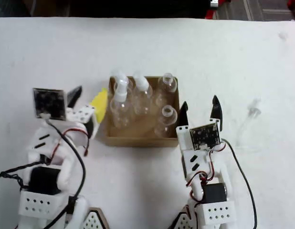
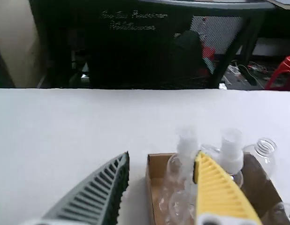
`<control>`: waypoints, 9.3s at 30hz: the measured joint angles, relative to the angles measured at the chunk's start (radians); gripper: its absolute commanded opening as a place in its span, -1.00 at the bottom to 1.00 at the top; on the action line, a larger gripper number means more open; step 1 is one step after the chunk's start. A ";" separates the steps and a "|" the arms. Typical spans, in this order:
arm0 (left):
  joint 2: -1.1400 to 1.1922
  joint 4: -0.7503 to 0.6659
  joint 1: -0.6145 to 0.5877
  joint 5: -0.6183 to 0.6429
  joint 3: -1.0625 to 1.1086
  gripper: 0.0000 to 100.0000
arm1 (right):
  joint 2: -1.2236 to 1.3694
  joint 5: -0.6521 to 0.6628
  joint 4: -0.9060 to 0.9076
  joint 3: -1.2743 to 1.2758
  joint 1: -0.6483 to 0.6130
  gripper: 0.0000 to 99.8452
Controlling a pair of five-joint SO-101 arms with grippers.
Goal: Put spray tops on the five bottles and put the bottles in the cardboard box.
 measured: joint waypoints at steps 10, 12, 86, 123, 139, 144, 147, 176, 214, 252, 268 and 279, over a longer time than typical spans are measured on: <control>0.080 -0.103 -0.192 0.092 0.020 -0.58 | 0.000 0.000 0.005 -0.021 0.057 -0.46; 0.143 -0.152 -0.201 0.092 0.020 -0.61 | 0.000 0.000 0.040 -0.031 0.057 -0.46; -0.517 -0.407 -0.084 -0.301 0.605 -0.96 | 2.654 -0.021 1.201 -2.840 0.621 -0.46; -0.517 -0.407 -0.063 -0.301 0.605 -0.96 | 2.912 -0.167 1.220 -3.083 0.640 -0.95; -0.517 -0.407 -0.055 -0.301 0.605 -0.96 | 2.868 -0.167 1.410 -3.290 0.655 -0.95; -0.517 -0.407 -0.055 -0.301 0.605 -0.96 | 2.777 -0.167 1.413 -3.290 0.655 -0.95; -0.517 -0.407 -0.055 -0.301 0.605 -0.96 | 2.687 -0.167 1.418 -3.290 0.657 -0.95; -0.517 -0.407 -0.055 -0.301 0.605 -0.96 | 1.344 -0.167 1.399 -2.366 0.367 -0.94; -0.517 -0.407 -0.097 -0.365 0.605 -0.96 | 1.214 -0.167 -0.465 -1.178 -0.164 -0.97; -0.517 -0.413 -0.097 -0.365 0.605 -0.96 | 1.258 -0.288 -0.620 -1.022 -0.084 -0.97; -0.517 -0.413 -0.097 -0.365 0.605 -0.96 | 1.269 -0.292 -0.620 -0.875 -0.084 -0.97; -0.517 -0.413 -0.097 -0.365 0.605 -0.96 | 1.274 -0.292 -0.620 -0.806 -0.084 -0.97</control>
